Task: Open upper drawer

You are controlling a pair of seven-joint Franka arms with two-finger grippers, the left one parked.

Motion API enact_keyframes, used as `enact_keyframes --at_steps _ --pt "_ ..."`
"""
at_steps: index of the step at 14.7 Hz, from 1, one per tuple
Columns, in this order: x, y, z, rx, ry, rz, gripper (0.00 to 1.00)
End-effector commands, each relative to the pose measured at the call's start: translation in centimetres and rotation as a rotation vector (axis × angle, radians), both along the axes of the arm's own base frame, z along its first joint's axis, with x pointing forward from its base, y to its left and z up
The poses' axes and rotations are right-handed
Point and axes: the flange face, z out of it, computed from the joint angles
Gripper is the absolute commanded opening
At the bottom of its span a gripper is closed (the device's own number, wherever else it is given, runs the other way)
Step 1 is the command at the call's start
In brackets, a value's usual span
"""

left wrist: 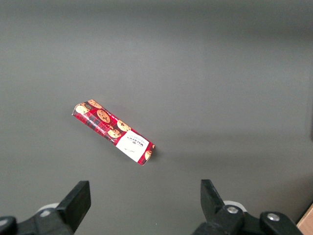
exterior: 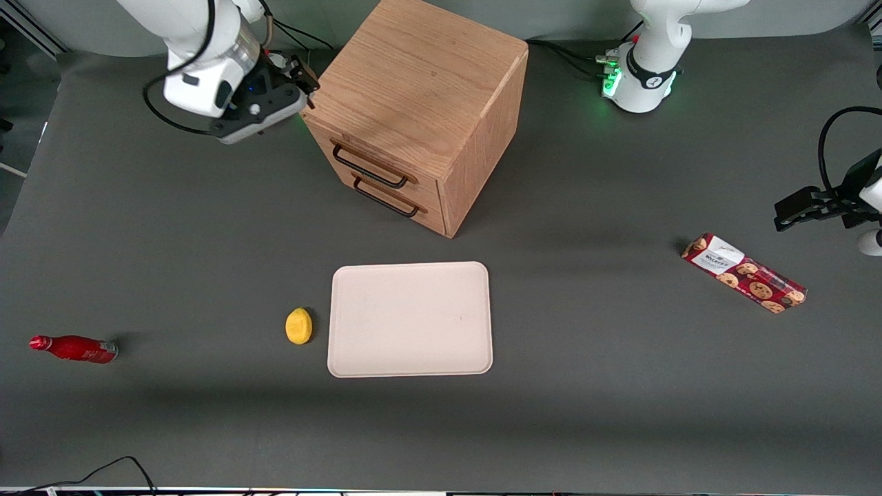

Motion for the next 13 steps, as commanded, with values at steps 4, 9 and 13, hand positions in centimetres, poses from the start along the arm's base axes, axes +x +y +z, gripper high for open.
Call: enact_keyframes --at_steps 4,9,13 --pt "3.4 1.2 -3.9 0.199 0.095 0.393 1.00" --pt "4.4 1.2 -5.6 0.273 0.135 0.409 1.00" --pt "5.4 1.7 -8.5 0.290 0.160 0.379 1.00"
